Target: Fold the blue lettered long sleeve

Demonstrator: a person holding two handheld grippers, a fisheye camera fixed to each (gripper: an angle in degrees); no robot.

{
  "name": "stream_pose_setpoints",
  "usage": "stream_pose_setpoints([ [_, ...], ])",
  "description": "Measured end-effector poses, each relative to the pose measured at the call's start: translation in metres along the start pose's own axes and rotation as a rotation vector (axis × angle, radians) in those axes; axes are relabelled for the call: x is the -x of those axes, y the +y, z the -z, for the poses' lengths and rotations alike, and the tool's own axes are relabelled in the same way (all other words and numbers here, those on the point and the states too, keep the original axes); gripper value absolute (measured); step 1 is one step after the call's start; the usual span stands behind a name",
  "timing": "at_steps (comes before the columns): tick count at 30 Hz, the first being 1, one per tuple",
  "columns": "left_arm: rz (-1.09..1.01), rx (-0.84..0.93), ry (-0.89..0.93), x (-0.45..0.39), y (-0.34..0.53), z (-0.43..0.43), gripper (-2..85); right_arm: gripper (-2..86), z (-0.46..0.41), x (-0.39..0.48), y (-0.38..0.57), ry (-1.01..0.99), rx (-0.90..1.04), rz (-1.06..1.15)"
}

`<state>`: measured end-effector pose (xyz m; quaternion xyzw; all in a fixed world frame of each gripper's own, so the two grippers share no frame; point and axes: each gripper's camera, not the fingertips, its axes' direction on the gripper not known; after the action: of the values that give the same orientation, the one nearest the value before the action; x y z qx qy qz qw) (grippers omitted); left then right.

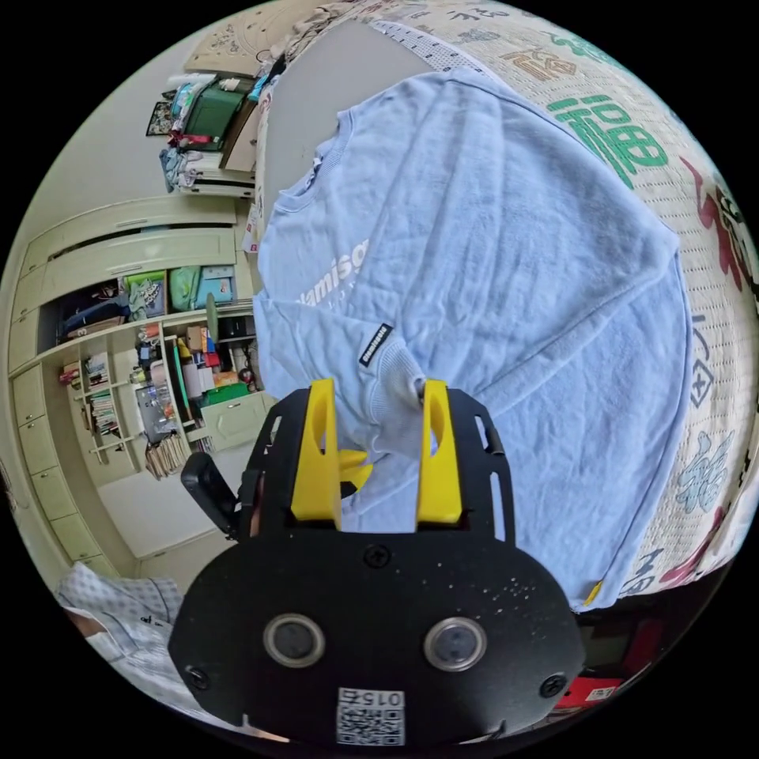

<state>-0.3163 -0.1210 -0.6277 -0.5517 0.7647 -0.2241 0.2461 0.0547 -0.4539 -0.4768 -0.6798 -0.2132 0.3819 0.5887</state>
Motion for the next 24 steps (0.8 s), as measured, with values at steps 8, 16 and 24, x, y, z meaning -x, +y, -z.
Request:
stream_pose_setpoints([
  [8,0.193,-0.099,0.062,0.045,0.026,0.041,5.5,3.1,-0.086,-0.039,-0.001,0.003,0.062,0.052],
  [16,0.538,-0.331,0.116,0.128,0.061,0.103,8.0,0.9,-0.068,-0.03,0.023,-0.039,-0.092,0.089],
  [24,0.793,-0.535,0.305,0.198,0.073,0.104,10.9,0.7,-0.027,-0.053,0.039,0.08,-0.183,-0.003],
])
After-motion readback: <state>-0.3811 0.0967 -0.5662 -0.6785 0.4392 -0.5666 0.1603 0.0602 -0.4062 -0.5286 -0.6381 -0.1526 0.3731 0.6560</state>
